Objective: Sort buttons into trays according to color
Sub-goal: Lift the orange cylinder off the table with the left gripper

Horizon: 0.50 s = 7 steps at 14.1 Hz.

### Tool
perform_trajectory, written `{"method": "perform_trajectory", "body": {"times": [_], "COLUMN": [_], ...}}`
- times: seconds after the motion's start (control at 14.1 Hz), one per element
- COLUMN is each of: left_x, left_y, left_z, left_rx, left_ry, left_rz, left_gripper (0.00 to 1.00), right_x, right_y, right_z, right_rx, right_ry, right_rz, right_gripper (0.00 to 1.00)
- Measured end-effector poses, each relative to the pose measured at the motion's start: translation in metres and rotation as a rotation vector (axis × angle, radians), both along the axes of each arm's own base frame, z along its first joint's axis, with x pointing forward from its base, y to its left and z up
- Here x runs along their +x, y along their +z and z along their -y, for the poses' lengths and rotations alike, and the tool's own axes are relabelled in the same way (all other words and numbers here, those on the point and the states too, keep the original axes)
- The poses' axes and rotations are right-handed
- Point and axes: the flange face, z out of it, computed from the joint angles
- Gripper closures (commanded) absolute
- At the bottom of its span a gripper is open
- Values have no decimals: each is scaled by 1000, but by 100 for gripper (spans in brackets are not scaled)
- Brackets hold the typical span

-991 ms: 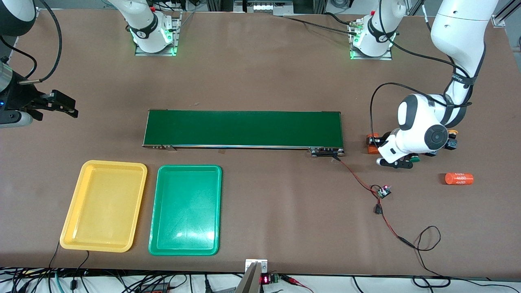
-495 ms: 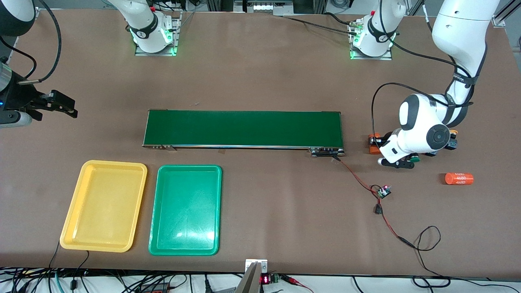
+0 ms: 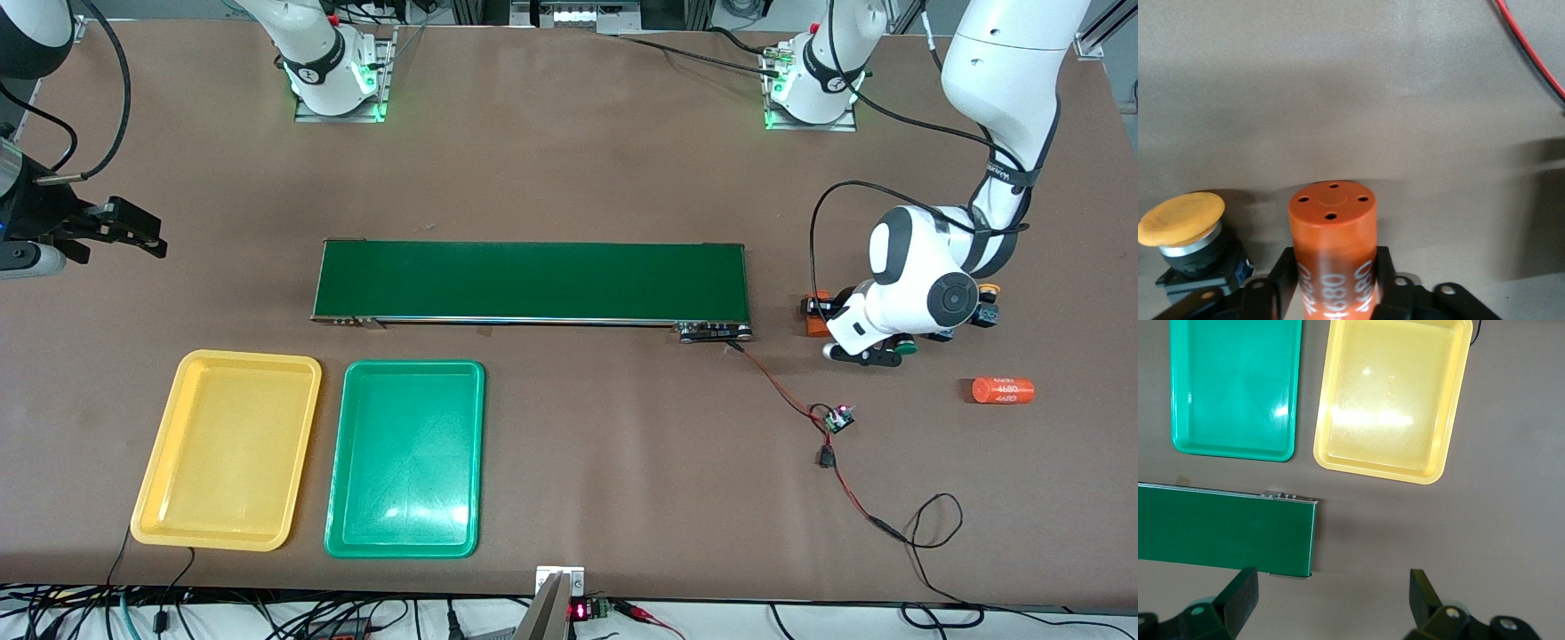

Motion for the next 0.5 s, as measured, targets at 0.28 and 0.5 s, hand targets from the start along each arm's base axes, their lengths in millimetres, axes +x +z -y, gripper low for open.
{"method": "perform_trajectory", "body": {"times": [0.28, 0.5], "left_x": [0, 10], "left_y": [0, 22], "left_z": [0, 1], "left_rx": [1, -2], "left_ry": [3, 1], "left_rz": [1, 14], "left_gripper": [100, 100], "right_x": [0, 0], "right_y": [1, 1], "right_z": [0, 0], "right_rx": [1, 1], "right_ry": [0, 0], "right_rz": [3, 3], "right_gripper": [0, 0]}}
